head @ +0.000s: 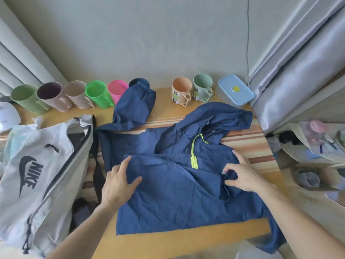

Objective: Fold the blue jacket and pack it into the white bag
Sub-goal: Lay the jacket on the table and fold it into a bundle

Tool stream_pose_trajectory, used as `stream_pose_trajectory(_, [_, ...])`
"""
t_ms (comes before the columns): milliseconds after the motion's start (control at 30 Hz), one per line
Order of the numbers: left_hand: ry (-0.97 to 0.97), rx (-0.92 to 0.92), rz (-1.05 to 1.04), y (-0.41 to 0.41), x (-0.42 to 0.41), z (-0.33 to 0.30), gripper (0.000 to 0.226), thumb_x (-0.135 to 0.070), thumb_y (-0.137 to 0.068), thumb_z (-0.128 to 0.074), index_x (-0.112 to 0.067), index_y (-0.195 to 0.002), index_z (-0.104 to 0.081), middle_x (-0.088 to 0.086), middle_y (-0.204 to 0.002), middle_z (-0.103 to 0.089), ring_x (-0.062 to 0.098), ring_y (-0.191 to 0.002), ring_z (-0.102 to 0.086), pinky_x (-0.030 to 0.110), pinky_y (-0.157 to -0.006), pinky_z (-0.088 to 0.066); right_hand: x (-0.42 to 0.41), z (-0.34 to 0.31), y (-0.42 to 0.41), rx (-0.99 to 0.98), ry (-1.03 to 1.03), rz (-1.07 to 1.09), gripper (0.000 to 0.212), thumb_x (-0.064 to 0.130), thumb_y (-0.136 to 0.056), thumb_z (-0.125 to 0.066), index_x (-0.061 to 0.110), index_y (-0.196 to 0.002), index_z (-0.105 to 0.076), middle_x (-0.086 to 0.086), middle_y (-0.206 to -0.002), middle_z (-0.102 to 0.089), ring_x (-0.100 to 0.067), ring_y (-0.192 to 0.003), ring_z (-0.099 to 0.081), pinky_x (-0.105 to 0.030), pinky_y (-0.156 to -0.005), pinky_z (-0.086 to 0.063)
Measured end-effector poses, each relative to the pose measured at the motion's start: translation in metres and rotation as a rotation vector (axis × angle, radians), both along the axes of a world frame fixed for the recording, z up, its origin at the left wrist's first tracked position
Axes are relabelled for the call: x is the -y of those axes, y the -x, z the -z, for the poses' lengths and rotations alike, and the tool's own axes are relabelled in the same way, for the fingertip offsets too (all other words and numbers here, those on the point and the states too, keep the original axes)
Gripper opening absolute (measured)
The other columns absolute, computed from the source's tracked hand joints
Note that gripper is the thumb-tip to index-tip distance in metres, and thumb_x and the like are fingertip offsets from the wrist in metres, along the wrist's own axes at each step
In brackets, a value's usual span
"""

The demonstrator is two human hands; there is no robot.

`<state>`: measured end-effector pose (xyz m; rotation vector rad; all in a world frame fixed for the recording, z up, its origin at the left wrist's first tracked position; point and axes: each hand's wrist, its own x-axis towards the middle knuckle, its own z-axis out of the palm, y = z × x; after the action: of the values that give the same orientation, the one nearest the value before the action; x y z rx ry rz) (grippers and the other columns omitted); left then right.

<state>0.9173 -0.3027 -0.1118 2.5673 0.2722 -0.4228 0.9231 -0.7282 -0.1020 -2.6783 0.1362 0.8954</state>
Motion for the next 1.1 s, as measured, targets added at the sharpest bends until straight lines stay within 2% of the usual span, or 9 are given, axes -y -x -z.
stream_pose_trajectory(100, [0.084,-0.026,-0.227,-0.005,-0.005,0.013,0.052,-0.03,-0.091,-0.07,-0.022,-0.139,-0.053,-0.003,-0.102,-0.072,0.028,-0.104,-0.066,0.042,-0.083,-0.053,0.008,0.005,-0.019,-0.052,0.029,-0.04,0.03,0.019,-0.081,-0.082,0.036,-0.078,-0.057,-0.004,-0.166,-0.026,-0.02,-0.153,-0.034,-0.035,-0.1,-0.046])
stream_pose_trajectory(167, [0.102,-0.005,-0.311,-0.003,-0.012,0.014,0.025,-0.022,-0.091,-0.069,-0.018,-0.116,-0.07,-0.004,-0.088,-0.075,0.029,-0.098,-0.069,0.044,-0.087,-0.055,0.015,0.004,-0.029,0.008,-0.05,0.046,0.034,0.017,-0.083,-0.081,0.028,-0.071,-0.051,0.002,-0.123,-0.059,-0.019,-0.125,-0.055,-0.031,-0.081,-0.043])
stream_pose_trajectory(300, [0.109,0.034,-0.457,-0.003,-0.023,0.012,0.012,-0.018,-0.093,-0.065,-0.016,-0.102,-0.073,0.003,-0.089,-0.075,0.033,-0.097,-0.068,0.044,-0.088,-0.052,0.039,0.018,-0.047,0.167,-0.225,0.498,0.04,0.023,-0.087,-0.076,0.023,-0.065,-0.042,0.011,-0.061,-0.05,-0.022,-0.069,-0.05,-0.037,-0.07,-0.037])
stream_pose_trajectory(433, [0.034,0.053,-0.532,-0.002,-0.026,0.01,0.019,-0.016,-0.095,-0.062,-0.01,-0.11,-0.07,0.015,-0.104,-0.076,0.043,-0.107,-0.064,0.05,-0.095,-0.048,0.065,0.051,-0.043,0.29,-0.288,0.8,0.04,0.066,-0.066,-0.071,0.035,-0.084,-0.054,-0.004,-0.093,-0.073,-0.035,-0.088,-0.072,-0.052,-0.082,-0.061])
stream_pose_trajectory(567, [-0.131,0.202,-0.472,0.006,-0.002,0.0,0.033,-0.011,-0.088,-0.068,-0.009,-0.121,-0.061,0.027,-0.121,-0.058,0.05,-0.11,-0.053,0.057,-0.096,-0.044,0.054,0.007,-0.005,0.166,-0.156,0.731,0.055,0.05,-0.083,-0.077,0.022,-0.126,-0.057,-0.001,-0.118,-0.067,-0.028,-0.111,-0.065,-0.04,-0.095,-0.052])
stream_pose_trajectory(700, [-0.125,0.417,0.112,0.017,0.075,-0.006,0.029,-0.017,-0.087,-0.074,-0.022,-0.115,-0.068,0.008,-0.128,-0.058,0.038,-0.11,-0.052,0.046,-0.09,-0.05,0.078,0.008,0.053,-0.184,-0.046,0.525,0.036,0.038,-0.081,-0.08,0.021,-0.101,-0.055,0.004,-0.105,-0.065,-0.02,-0.096,-0.064,-0.032,-0.073,-0.047])
stream_pose_trajectory(833, [-0.082,0.309,0.614,0.011,0.168,0.018,0.042,-0.034,-0.098,-0.057,-0.04,-0.139,-0.051,0.002,-0.163,-0.034,0.034,-0.14,-0.041,0.043,-0.102,-0.05,0.118,0.028,0.057,-0.172,-0.085,0.468,0.028,0.026,-0.092,-0.071,0.015,-0.076,-0.051,0.001,-0.076,-0.059,-0.02,-0.074,-0.059,-0.031,-0.062,-0.039])
stream_pose_trajectory(933, [-0.192,0.072,0.589,0.012,0.196,0.037,0.06,-0.047,-0.102,-0.045,-0.048,-0.156,-0.02,0.0,-0.173,-0.006,0.031,-0.157,-0.016,0.05,-0.121,-0.03,0.16,0.022,0.033,-0.052,-0.306,0.627,0.015,0.023,-0.096,-0.069,0.008,-0.098,-0.068,-0.009,-0.105,-0.075,-0.025,-0.101,-0.07,-0.039,-0.092,-0.052])
stream_pose_trajectory(1100, [-0.306,-0.08,0.465,0.019,0.197,0.044,0.066,-0.049,-0.104,-0.035,-0.05,-0.157,0.005,-0.007,-0.171,0.013,0.028,-0.159,0.005,0.05,-0.124,-0.021,0.217,-0.048,-0.003,0.079,-0.414,0.647,0.009,0.018,-0.092,-0.077,0.01,-0.09,-0.073,-0.003,-0.094,-0.077,-0.021,-0.098,-0.068,-0.033,-0.09,-0.043])
